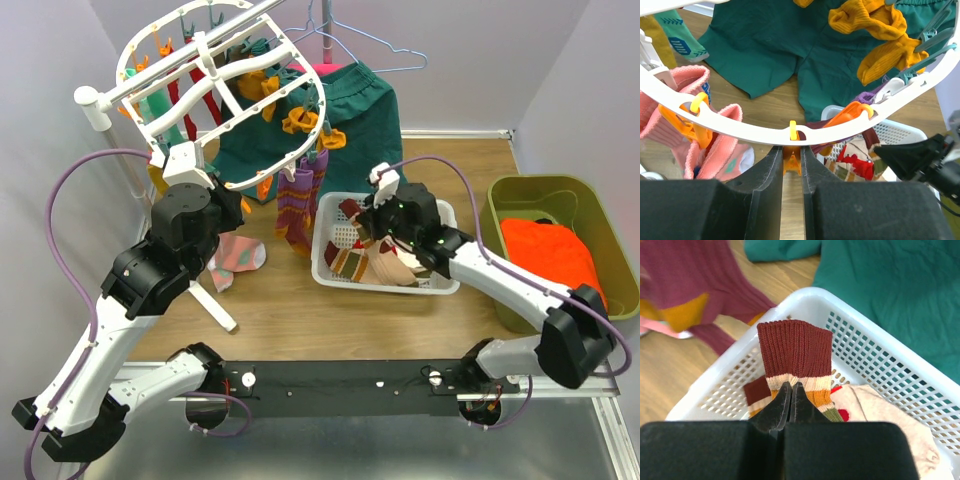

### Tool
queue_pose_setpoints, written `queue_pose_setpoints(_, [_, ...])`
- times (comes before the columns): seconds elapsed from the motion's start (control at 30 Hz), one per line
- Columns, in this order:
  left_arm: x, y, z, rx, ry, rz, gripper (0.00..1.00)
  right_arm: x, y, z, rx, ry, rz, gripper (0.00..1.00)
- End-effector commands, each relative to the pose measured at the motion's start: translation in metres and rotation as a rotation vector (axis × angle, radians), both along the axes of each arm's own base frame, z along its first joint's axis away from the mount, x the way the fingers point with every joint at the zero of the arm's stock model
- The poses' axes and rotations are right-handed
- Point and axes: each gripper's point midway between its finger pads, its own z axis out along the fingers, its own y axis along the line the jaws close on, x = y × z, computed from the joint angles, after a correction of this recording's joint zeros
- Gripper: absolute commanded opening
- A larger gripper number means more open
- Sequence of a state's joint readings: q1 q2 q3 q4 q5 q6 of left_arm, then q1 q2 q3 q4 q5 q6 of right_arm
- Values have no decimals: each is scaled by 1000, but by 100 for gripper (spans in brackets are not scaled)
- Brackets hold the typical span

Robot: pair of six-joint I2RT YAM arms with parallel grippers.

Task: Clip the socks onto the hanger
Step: Pick up the sock from the bin.

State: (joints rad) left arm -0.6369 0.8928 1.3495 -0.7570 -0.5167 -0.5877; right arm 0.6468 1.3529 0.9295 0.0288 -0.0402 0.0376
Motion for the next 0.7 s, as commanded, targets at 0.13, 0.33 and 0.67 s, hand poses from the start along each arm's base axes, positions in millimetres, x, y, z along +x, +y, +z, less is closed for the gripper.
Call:
queue_pose_setpoints(0.13, [1, -2, 13, -33, -41, -9, 17, -35, 6, 93, 206, -203, 145, 1])
queue_pose_setpoints(0.33, [1, -3, 18, -46, -53, -16, 17, -74, 28, 137, 314, -260, 386, 1])
queue_pose_setpoints(0.67, [1, -6, 25, -65, -69, -24, 17, -135, 57, 207, 551, -351, 794, 1])
